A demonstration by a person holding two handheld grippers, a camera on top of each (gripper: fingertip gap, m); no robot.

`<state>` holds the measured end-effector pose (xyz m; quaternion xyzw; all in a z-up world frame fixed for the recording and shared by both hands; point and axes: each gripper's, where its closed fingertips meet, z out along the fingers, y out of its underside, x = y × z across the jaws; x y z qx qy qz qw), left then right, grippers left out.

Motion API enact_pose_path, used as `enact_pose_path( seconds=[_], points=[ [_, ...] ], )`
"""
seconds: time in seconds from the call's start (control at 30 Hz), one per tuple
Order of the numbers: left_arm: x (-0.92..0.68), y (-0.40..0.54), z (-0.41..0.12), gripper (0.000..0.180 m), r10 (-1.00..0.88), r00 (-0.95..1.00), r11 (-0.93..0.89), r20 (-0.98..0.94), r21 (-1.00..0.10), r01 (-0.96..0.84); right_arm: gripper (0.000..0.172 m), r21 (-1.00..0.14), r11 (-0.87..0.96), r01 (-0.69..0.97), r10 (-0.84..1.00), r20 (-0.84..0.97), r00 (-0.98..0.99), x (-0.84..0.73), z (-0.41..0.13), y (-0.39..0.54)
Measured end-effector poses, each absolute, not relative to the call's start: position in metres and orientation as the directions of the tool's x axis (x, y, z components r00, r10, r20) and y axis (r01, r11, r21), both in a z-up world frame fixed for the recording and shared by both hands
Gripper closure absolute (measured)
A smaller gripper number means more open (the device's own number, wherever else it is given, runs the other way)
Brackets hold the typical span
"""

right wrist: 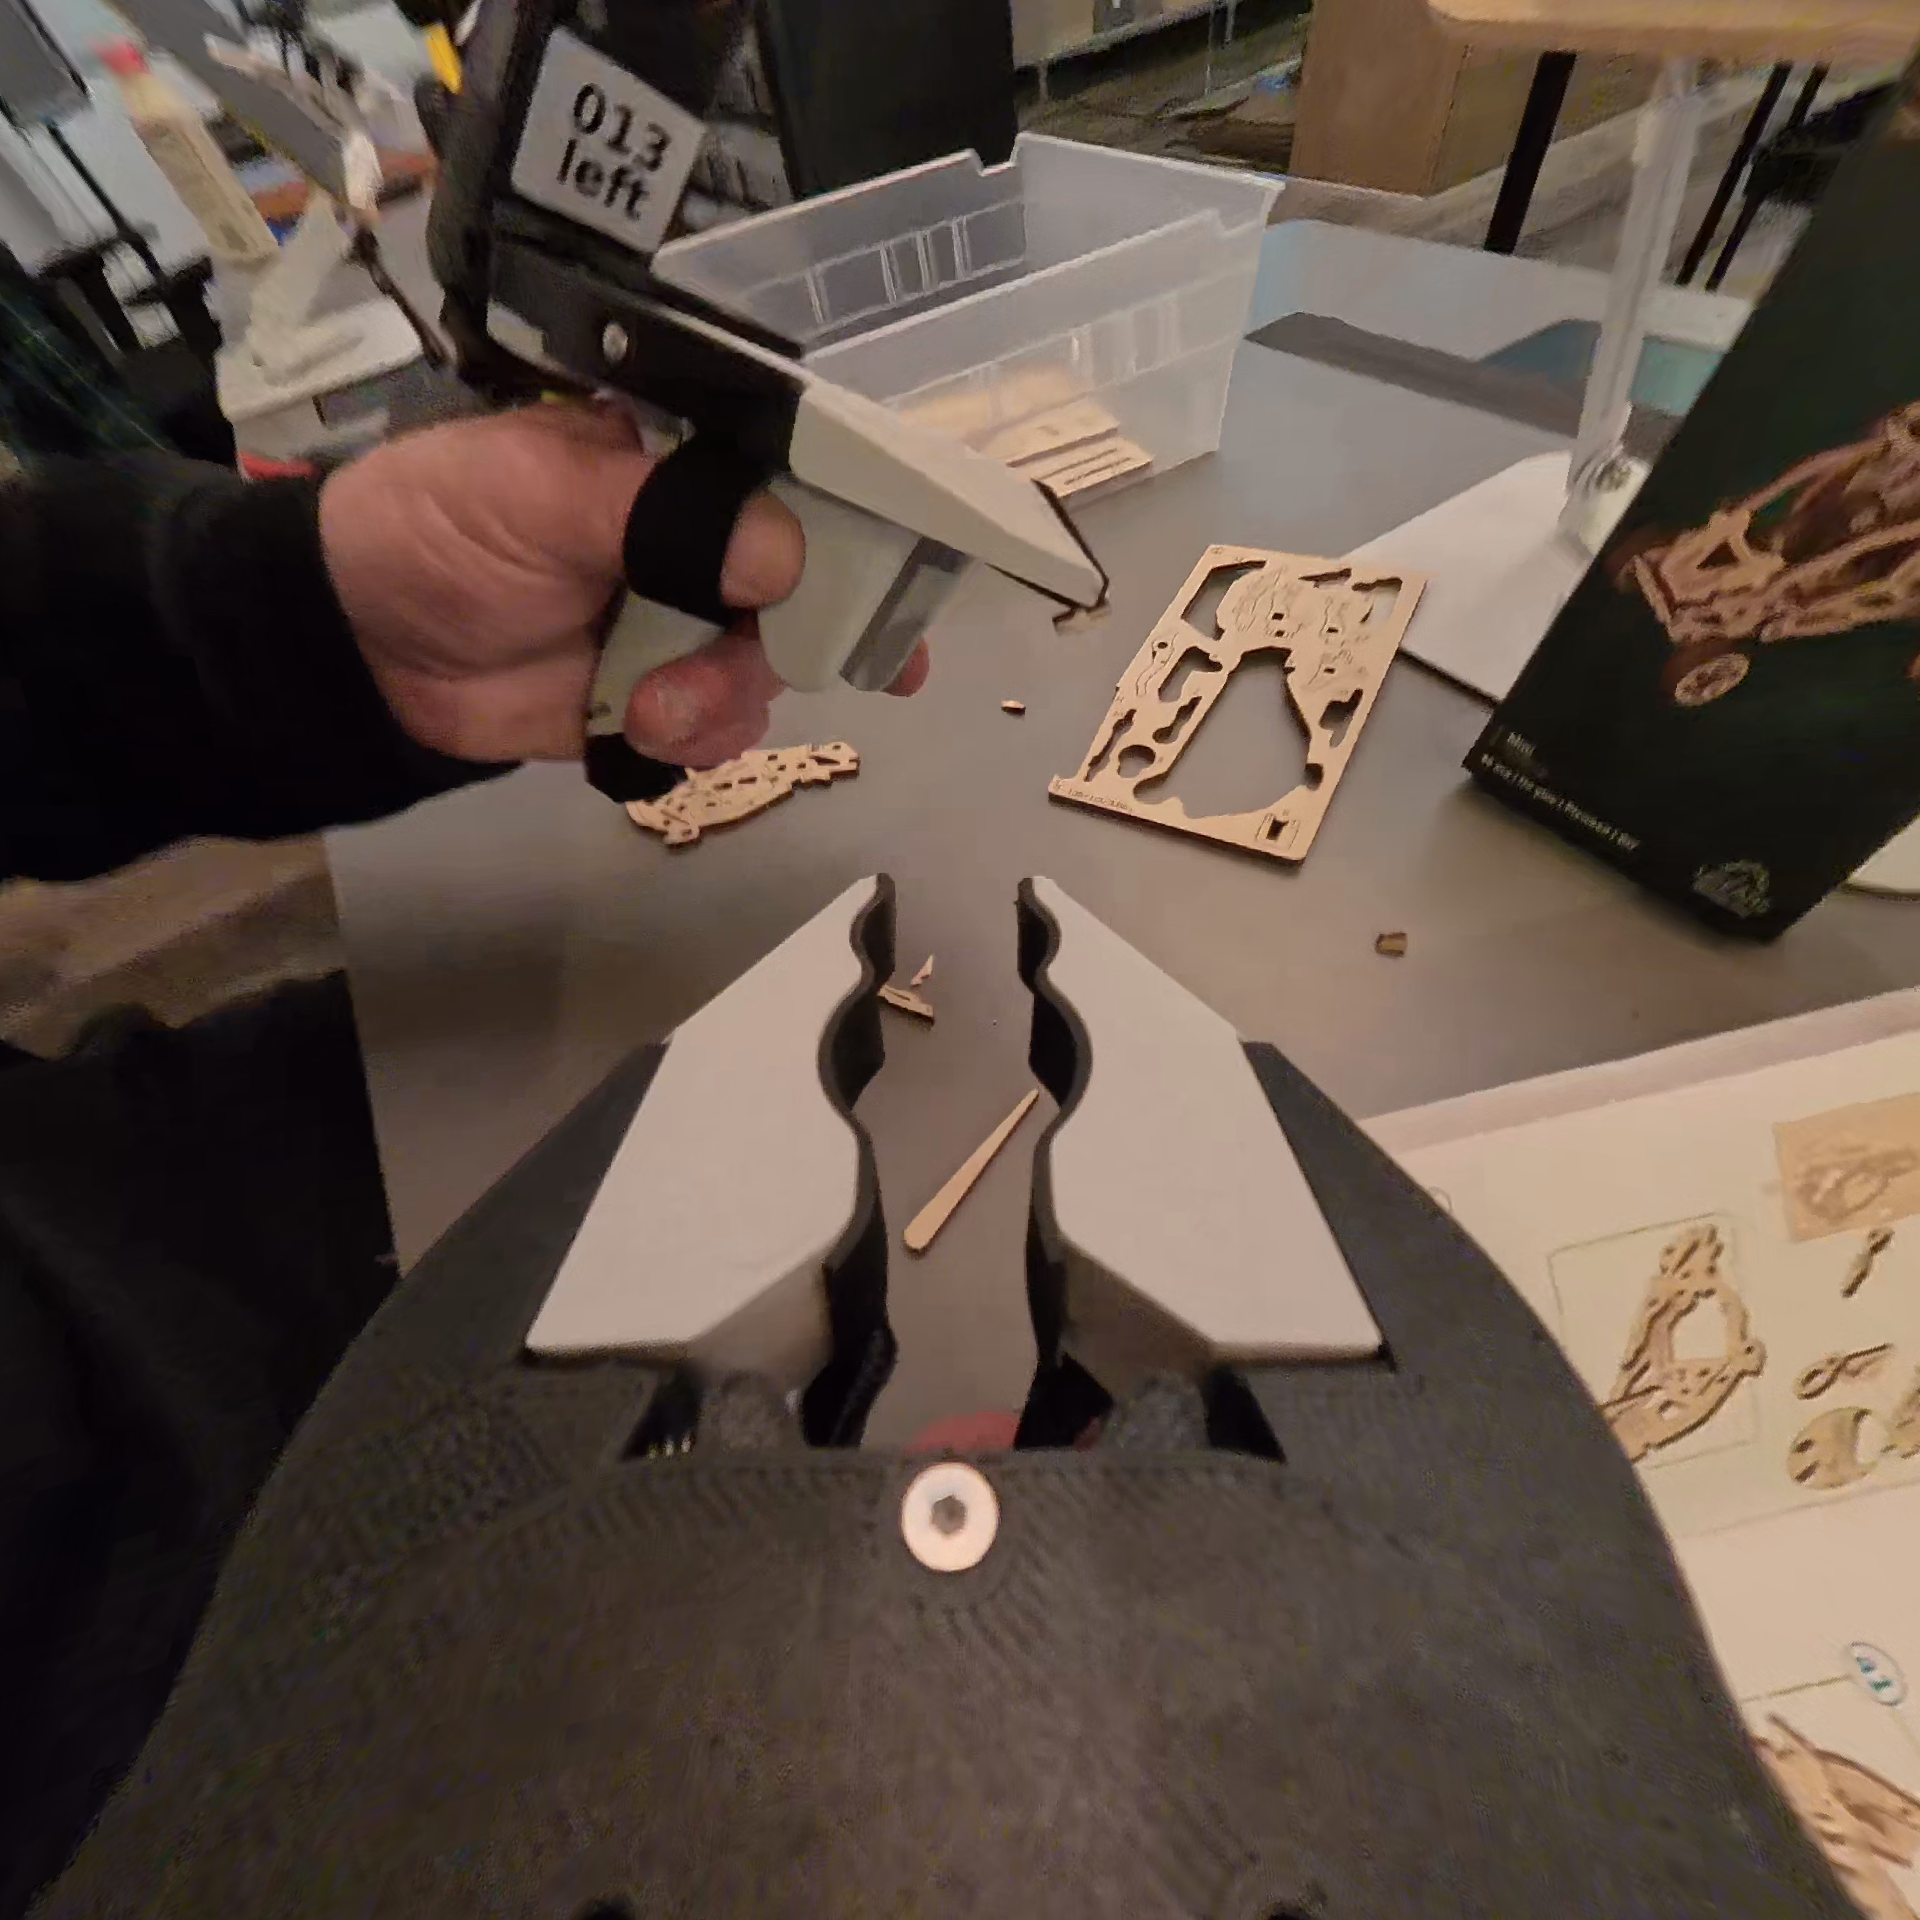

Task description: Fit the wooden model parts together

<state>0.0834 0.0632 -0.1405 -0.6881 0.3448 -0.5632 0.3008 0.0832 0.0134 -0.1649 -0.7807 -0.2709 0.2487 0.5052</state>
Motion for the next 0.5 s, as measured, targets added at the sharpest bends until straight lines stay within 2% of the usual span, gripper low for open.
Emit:
enact_pose_path(
  seconds=[0.1, 0.3, 0.4, 0.5],
  points=[
    [0.074, 0.049, -0.156, 0.18, -0.828, 0.156, -0.561, 0.539, -0.796, -0.226, 0.154, -0.899, -0.295, 0.323, 0.728, 0.008, 0.685, 0.078, -0.174, 0.002],
    [0.048, 0.024, -0.196, 0.18, -0.906, 0.239, -0.423, 0.349, -0.772, -0.474, 0.161, -0.774, -0.3, 0.558, 0.875, 0.01, 0.484, 0.063, -0.219, -0.045],
    [0.042, 0.018, -0.199, 0.18, -0.882, 0.257, -0.47, 0.394, -0.765, -0.441, 0.16, -0.737, -0.299, 0.606, 0.884, 0.025, 0.466, 0.062, -0.231, -0.051],
    [0.041, 0.021, -0.18, 0.18, -0.794, 0.225, -0.607, 0.564, -0.75, -0.261, 0.158, -0.795, -0.281, 0.537, 0.848, 0.056, 0.528, 0.057, -0.214, -0.041]
  ],
)
